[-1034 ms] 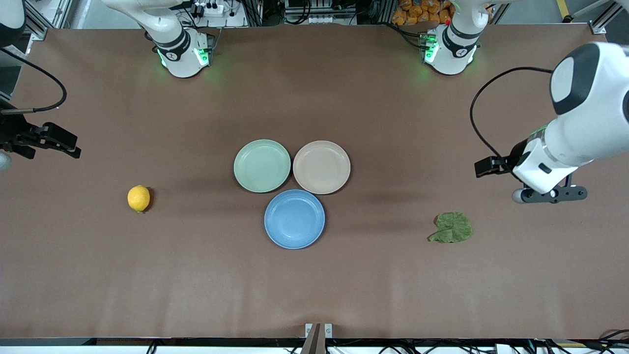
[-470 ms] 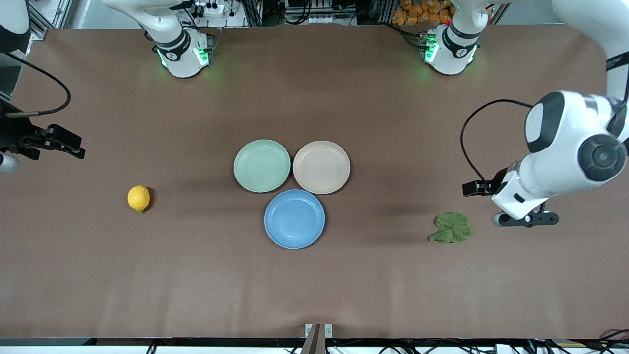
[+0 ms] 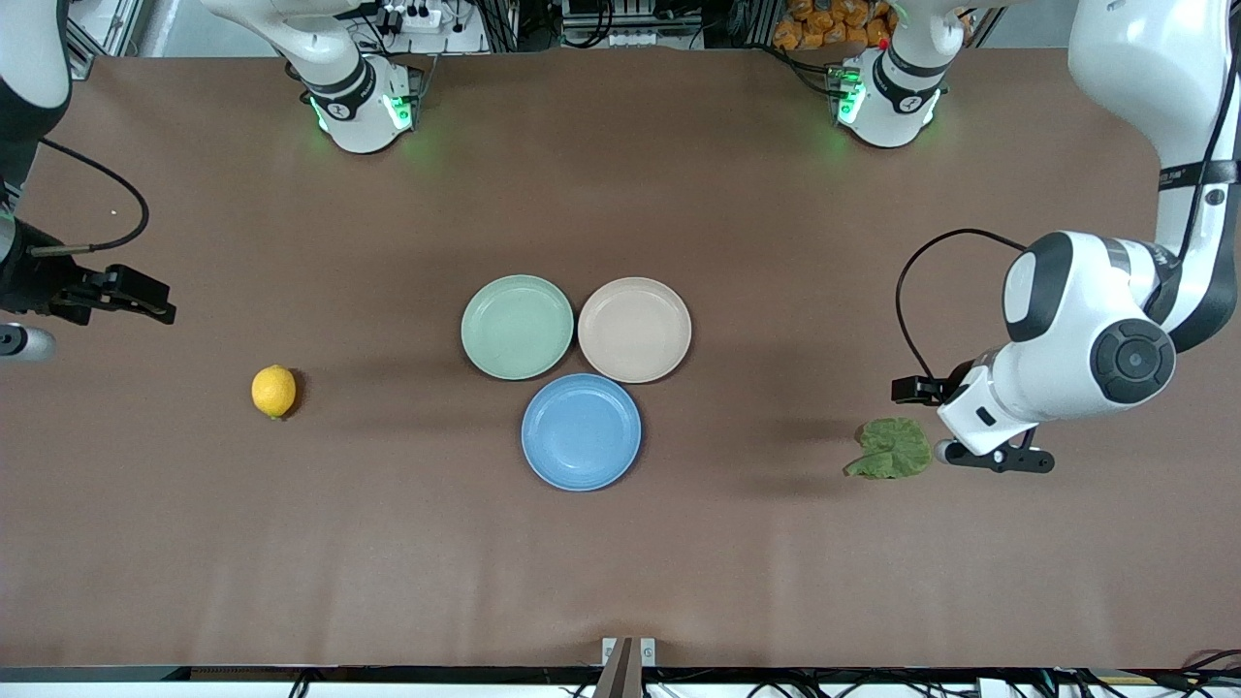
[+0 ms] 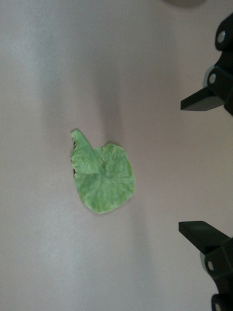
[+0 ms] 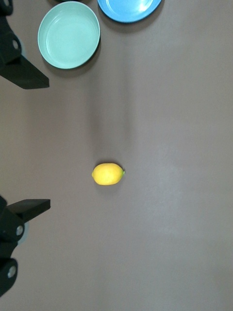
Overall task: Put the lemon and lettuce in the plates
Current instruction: 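Grasp the lettuce with the left gripper while the right gripper reaches the lemon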
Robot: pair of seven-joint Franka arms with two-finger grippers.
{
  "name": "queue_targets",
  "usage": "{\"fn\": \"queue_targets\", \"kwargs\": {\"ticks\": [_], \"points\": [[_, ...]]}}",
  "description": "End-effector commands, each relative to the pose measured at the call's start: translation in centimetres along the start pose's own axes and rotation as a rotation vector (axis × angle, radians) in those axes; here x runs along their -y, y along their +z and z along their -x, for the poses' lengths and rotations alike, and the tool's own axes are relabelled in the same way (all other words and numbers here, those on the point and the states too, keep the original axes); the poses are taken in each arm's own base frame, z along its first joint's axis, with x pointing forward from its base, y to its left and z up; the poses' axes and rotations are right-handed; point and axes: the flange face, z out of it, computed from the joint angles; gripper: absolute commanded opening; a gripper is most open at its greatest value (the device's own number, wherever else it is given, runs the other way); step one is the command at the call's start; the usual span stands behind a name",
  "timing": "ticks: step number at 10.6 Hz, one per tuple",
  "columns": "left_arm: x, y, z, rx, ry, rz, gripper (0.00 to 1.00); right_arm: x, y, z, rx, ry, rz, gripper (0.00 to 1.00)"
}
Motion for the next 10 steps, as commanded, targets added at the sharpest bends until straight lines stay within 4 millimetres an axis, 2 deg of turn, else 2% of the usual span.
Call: {"fn": "queue_targets", "kwargs": {"ticks": [1, 2, 3, 4, 5, 8, 10], "points": [[-0.1, 1.1, -1.6, -0.002, 0.074, -0.009, 1.0, -1.3, 3.3, -1.3, 0.049, 0.0, -0.017, 1.0], [-0.2, 1.9, -1.9, -0.002, 0.09, -0.007, 1.0, -2.1, 4.5, -1.5, 0.053, 0.004, -0.018, 1.0], [-0.5, 2.8, -2.2, -0.002, 0.104, -0.012, 1.0, -2.0, 5.9, -1.7, 0.05, 0.003, -0.018, 1.0], [-1.8, 3.8, -2.5, -0.004, 0.137, -0.041, 1.0, -1.9, 7.8, -1.8, 0.049, 0.002, -0.018, 1.0], [-2.1, 5.0, -2.8, 0.002, 0.151, -0.053, 1.0, -2.0, 10.2, -1.9, 0.043, 0.002, -0.017, 1.0], [-1.8, 7.3, -3.3, 0.021, 0.258, -0.069, 1.0, -3.2, 15.3, -1.7, 0.024, -0.001, -0.019, 1.0], [-1.5, 8.7, -3.6, 0.023, 0.299, -0.072, 1.0, -4.8, 20.3, -1.1, -0.01, -0.023, -0.014, 1.0]]}}
